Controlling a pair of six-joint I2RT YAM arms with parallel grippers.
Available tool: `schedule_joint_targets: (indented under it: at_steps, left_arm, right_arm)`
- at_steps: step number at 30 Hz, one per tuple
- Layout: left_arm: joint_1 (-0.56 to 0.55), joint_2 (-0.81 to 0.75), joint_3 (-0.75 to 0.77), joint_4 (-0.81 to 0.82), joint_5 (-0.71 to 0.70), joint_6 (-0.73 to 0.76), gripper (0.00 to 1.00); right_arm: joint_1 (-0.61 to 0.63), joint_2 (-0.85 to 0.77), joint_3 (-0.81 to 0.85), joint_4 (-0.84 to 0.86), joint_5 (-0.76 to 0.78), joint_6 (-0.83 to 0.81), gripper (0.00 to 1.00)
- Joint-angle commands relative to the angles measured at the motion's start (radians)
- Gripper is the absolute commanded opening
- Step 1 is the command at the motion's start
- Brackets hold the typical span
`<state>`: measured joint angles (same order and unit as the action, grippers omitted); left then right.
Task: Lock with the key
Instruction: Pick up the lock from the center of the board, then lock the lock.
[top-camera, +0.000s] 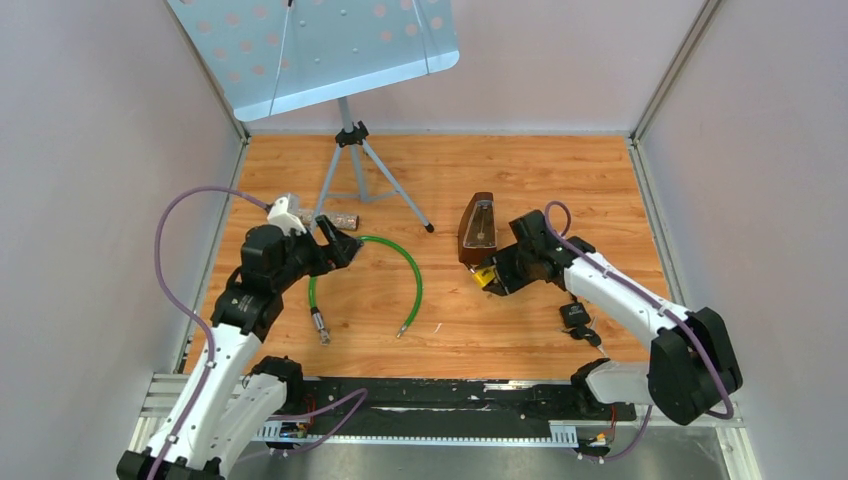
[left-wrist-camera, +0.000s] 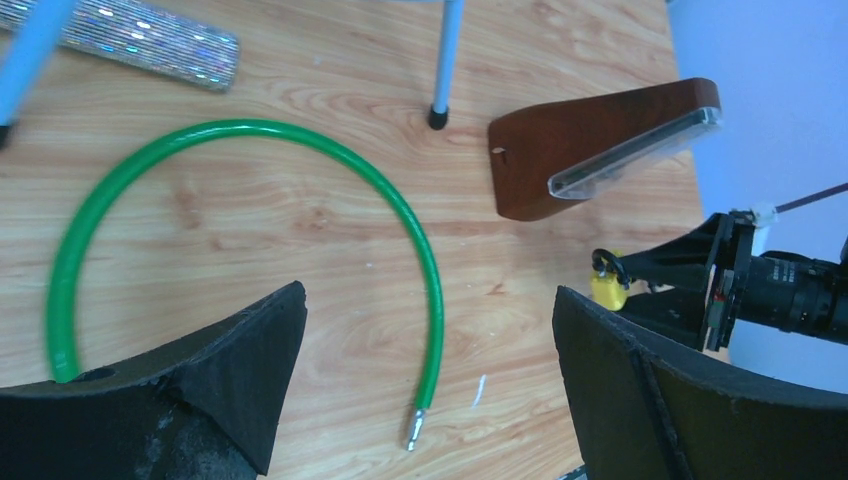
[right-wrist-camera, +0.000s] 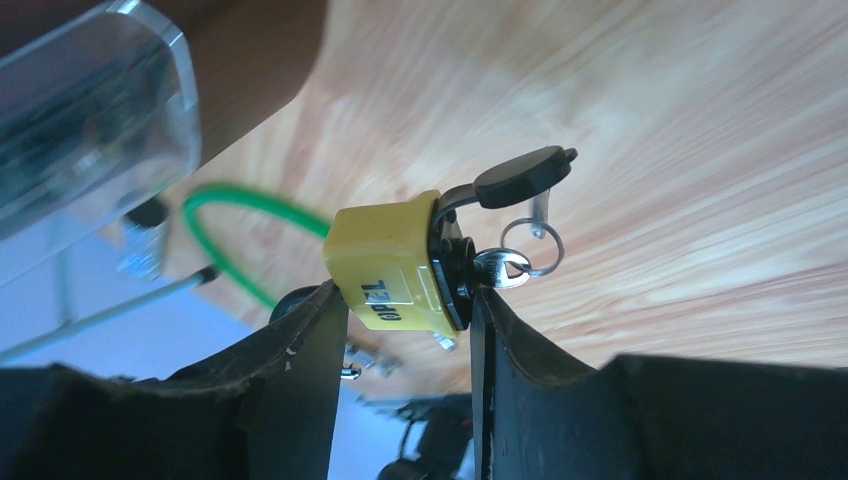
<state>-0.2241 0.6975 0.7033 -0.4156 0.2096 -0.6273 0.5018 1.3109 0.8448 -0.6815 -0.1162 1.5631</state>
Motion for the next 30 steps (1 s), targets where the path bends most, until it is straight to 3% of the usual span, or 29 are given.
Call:
schedule_joint_targets:
  at_steps: [1, 4, 11, 12, 13, 16, 20, 30]
  left_arm:
    - [-0.080, 0.010, -0.107, 0.269, 0.051, -0.141, 0.98]
    - [-0.226, 0.055, -0.175, 0.389, 0.010, -0.173, 0.98]
    - [-0.508, 0.225, -0.162, 0.572, -0.195, -0.117, 0.98]
    - [-0.553, 0.238, -0.168, 0.624, -0.220, -0.110, 0.98]
    - [-0.578, 0.247, -0.188, 0.649, -0.273, -0.108, 0.98]
    - [-0.674, 0.263, -0.219, 0.727, -0.435, -0.120, 0.98]
    - [-0.724, 0.279, -0.225, 0.733, -0.541, -0.121, 0.94]
    - [-0.743, 0.175, -0.251, 0.694, -0.603, -0.137, 0.73]
  right_arm:
    - [0.076, -0.060, -0.009, 0.219, -0.083, 0.226, 0.28]
    - [0.129, -0.049, -0.003, 0.310, -0.063, 0.287, 0.27]
    - [0.195, -0.058, -0.068, 0.486, -0.028, 0.393, 0.28]
    - [0.202, -0.067, -0.079, 0.505, -0.028, 0.349, 0.28]
    - [0.216, -0.074, -0.086, 0.525, -0.018, 0.425, 0.28]
    - [0.250, -0.076, -0.078, 0.562, -0.010, 0.447, 0.29]
    - [0.285, -0.082, -0.091, 0.631, -0.011, 0.496, 0.29]
    - [0.338, -0.091, -0.069, 0.665, 0.024, 0.535, 0.28]
